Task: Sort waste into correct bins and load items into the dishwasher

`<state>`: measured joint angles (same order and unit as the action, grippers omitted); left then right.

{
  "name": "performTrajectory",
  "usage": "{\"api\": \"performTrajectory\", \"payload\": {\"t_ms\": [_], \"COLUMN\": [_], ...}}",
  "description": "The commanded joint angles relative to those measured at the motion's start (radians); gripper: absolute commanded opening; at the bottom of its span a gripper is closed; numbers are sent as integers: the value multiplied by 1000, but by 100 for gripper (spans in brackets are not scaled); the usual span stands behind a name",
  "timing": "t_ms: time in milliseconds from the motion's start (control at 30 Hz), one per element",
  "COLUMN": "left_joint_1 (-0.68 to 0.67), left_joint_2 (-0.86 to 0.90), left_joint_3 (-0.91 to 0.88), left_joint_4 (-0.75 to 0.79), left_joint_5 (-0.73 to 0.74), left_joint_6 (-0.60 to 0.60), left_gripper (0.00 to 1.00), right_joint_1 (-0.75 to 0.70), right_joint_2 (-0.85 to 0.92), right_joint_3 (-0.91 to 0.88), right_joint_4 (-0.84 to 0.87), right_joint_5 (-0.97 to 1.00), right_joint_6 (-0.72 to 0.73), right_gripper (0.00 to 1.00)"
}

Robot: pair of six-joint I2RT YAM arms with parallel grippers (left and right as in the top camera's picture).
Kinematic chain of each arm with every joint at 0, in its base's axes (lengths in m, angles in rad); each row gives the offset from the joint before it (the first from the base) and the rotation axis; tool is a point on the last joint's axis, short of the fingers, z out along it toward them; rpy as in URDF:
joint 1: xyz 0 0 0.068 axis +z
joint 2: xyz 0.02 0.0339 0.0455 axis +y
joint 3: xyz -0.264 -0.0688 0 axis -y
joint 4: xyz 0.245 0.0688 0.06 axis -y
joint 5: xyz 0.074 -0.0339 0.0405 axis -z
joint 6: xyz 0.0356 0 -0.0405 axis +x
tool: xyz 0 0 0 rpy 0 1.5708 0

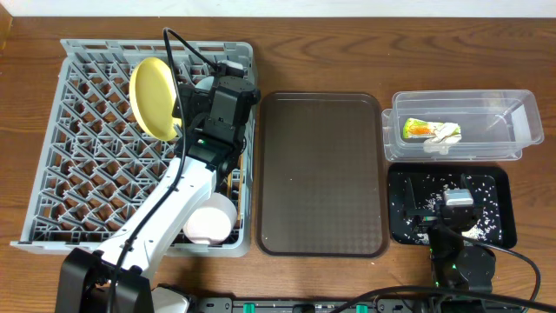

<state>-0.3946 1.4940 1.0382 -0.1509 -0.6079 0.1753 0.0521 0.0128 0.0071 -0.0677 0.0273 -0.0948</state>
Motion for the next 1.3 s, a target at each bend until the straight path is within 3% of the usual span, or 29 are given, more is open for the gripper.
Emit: {"api": "performTrajectory", "payload": {"t_ms": [0,200,333,633,767,1000,1267], "left_joint_1": [0,0,2,40,57,161,289], "left_joint_2": [-7,-8,-76,-501,-704,-984,-1222], "left_joint_3": [7,6,2,0,-1,-66,-324], "left_joint_4": [1,2,-93,-212,-354,-547,-511], "left_joint_5": [-2,-2,-2,-1,3,328,506], "left_joint_6": [-20,-21,-20,-27,-127,-207,-212], "left_gripper": [96,96,96,96,96,96,96], "right_joint_1": [8,8,8,8,8,8,8], "right_joint_2": [-7,-7,-7,-7,-7,-7,-7], "right_joint_3": [-2,-2,-2,-2,-2,-2,-2], "right_joint_4": [-4,-4,-4,-4,-4,-4,-4], "right_joint_5": [17,17,17,17,17,17,17], "right_joint_6": [12,12,12,12,12,12,12], "right_gripper": [99,99,99,99,99,99,99]}}
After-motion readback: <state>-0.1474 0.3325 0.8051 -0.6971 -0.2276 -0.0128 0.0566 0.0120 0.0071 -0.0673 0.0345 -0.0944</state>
